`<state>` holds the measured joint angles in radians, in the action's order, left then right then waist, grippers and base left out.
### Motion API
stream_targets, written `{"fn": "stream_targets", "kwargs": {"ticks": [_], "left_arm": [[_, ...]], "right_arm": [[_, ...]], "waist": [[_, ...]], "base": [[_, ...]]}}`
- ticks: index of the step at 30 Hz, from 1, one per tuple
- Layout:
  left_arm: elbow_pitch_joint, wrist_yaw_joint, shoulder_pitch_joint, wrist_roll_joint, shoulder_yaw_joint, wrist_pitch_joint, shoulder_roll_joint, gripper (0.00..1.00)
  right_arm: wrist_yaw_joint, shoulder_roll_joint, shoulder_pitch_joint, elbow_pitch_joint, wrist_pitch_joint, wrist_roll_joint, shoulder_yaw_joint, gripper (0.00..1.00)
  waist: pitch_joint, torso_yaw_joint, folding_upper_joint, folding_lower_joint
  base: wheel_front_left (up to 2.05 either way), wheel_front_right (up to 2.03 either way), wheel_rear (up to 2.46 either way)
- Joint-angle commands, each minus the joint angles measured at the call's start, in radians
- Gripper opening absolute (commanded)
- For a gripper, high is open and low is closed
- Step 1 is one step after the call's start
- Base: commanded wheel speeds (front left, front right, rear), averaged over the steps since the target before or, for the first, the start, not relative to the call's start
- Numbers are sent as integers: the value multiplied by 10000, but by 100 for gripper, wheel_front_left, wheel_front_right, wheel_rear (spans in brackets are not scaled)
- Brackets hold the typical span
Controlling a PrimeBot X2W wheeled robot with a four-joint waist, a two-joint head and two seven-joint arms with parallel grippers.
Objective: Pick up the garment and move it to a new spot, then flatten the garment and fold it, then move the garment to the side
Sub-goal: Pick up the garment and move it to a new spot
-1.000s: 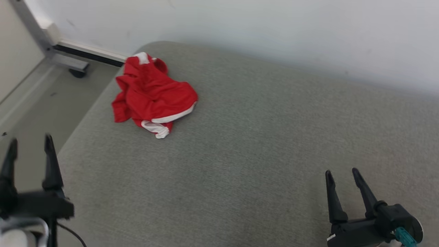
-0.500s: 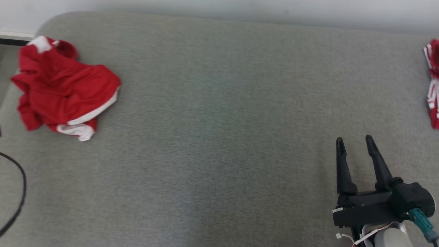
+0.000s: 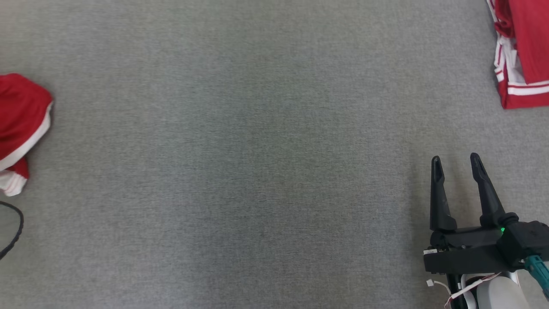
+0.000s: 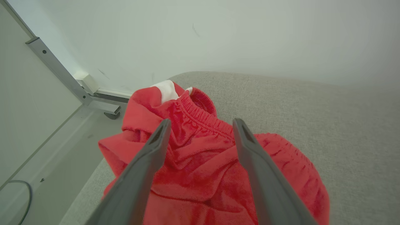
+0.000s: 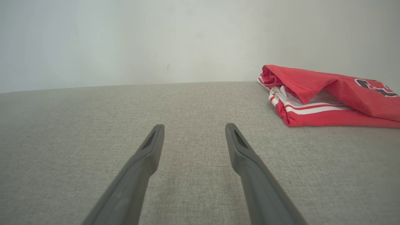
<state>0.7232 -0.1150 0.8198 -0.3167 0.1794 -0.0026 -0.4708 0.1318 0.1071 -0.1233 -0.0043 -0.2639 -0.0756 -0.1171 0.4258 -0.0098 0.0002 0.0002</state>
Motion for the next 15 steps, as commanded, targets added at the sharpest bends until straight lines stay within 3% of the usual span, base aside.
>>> {"fn": "stream_targets", "kwargs": {"ticks": [1, 10, 14, 15], "left_arm": [[401, 15, 219, 9, -85, 208, -68, 100], [2634, 113, 729, -237, -272, 2094, -29, 100], [3324, 201, 749, -419, -250, 2267, 68, 96], [3416, 205, 668, -431, -251, 2167, 87, 36]], "right_arm": [[-26, 8, -32, -78, 18, 84, -17, 100], [-26, 138, -20, -274, 231, 124, 50, 100], [-26, 227, 45, -303, 351, 145, 139, 100], [-26, 250, 56, -307, 388, 145, 166, 100]], "waist": [[278, -296, -2, -2], [175, -314, -2, -2], [-37, -365, -2, -2], [-104, -389, -2, -2]], "base": [[0, 0, 0], [0, 0, 0], [0, 0, 0], [0, 0, 0]]}}
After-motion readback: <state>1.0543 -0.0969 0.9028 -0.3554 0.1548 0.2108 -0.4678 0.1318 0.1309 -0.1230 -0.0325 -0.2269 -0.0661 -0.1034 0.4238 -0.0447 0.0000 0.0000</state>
